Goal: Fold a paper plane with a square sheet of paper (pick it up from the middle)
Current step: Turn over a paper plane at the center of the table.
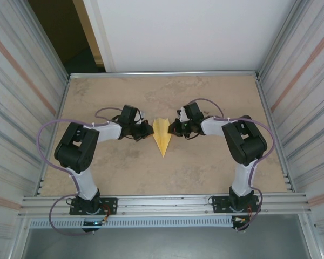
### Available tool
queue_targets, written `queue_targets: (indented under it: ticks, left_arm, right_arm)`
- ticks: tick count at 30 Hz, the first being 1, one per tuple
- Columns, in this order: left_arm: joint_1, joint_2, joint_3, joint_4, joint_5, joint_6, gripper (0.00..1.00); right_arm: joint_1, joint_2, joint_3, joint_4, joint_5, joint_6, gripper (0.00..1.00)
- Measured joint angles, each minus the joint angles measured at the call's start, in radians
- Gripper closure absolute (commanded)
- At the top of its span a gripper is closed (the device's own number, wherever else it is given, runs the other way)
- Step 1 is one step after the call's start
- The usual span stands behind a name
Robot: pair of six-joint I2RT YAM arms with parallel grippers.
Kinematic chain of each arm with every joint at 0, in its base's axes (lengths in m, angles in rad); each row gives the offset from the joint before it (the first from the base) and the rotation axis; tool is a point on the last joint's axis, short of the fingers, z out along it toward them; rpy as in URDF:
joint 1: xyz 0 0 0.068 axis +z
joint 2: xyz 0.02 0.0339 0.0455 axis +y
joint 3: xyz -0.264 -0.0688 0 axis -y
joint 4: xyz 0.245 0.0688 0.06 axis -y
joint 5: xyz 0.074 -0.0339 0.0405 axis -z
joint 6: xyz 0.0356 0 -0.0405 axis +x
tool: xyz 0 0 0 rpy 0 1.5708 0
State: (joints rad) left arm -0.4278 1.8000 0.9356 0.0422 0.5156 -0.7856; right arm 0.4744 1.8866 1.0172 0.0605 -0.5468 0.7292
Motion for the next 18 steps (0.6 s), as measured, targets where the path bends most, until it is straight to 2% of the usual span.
queue_targets:
  ticks: [6, 18]
  left_arm:
    - [0.000, -0.061, -0.022, 0.000, -0.032, 0.004, 1.00]
    - [0.000, -0.063, -0.108, 0.071, -0.055, -0.006, 1.00]
  right_arm:
    - [-0.017, -0.042, -0.023, 0.011, 0.024, 0.001, 0.98]
    - [-0.016, -0.041, -0.059, 0.010, 0.080, 0.025, 0.92]
